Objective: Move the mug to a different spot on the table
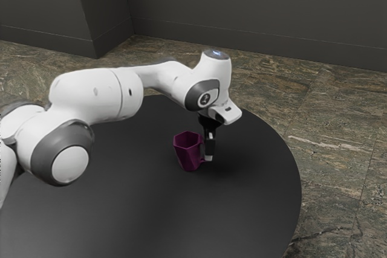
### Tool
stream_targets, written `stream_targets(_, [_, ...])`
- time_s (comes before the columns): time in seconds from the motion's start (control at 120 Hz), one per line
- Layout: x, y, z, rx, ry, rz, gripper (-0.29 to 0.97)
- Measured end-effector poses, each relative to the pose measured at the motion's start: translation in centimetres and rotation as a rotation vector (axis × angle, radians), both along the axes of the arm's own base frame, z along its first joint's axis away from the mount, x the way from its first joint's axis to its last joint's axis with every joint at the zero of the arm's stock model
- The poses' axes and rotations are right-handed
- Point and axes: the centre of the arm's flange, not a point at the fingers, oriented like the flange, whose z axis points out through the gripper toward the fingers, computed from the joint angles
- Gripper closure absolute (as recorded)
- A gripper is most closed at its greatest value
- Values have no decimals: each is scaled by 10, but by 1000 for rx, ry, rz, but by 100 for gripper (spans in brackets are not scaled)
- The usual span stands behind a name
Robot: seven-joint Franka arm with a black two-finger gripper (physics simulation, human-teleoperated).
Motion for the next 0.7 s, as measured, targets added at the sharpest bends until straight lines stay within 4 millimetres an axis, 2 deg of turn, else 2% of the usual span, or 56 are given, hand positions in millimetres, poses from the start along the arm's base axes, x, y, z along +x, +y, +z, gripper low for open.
stream_targets(0.075, [0, 0, -4, 1, 2, 3, 1])
stream_targets(0.108, [0, 0, -4, 1, 2, 4, 5])
stream_targets(0.233, [-1, -4, -4, 3, -2, 4, 38])
stream_targets(0.308, [-2, -4, -1, 3, -4, 10, 52])
stream_targets(0.608, [-13, 9, 14, 44, 78, 51, 65])
stream_targets(0.7, [-18, 16, 30, 91, 94, 59, 68])
